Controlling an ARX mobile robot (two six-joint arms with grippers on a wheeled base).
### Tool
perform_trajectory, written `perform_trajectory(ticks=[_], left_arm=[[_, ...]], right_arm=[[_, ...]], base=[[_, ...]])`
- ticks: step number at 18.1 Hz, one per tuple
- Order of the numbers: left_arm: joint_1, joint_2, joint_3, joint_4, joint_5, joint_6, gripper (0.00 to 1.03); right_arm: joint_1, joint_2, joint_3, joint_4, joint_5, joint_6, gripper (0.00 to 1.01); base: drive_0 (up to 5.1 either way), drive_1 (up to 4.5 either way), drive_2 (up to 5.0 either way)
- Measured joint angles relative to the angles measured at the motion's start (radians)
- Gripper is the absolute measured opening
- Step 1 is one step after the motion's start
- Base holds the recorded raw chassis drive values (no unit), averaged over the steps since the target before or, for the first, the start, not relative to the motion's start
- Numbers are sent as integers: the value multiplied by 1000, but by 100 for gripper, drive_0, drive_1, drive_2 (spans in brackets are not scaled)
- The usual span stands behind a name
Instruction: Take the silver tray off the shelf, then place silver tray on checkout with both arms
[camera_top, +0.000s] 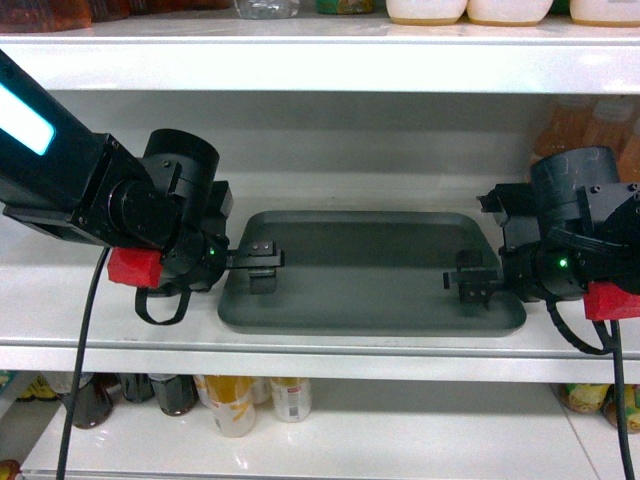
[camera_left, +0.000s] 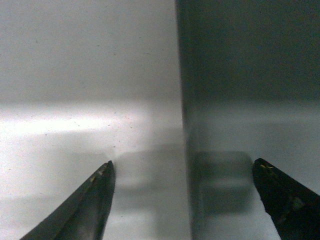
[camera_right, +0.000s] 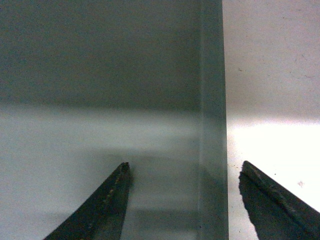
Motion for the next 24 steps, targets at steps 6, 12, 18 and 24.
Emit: perform_trajectory(ticks=[6,12,18,24], left_arm=[[-4,9,13,-53,40,-54,21],[2,-40,-93,36,56,-116,3],[-17,-138,-246,122,26,-123,3],[-44,-306,-355,161,-6,-122,3]], right_arm=[[-24,3,5,-19,10,-16,3],[-25,-17,-54,38,-11,12,3],[-24,-117,-221,107,-29,56,3],[-27,-298,-369,160,-44,89,3]], base=[[0,0,0],[0,0,0],[0,0,0],[0,0,0]])
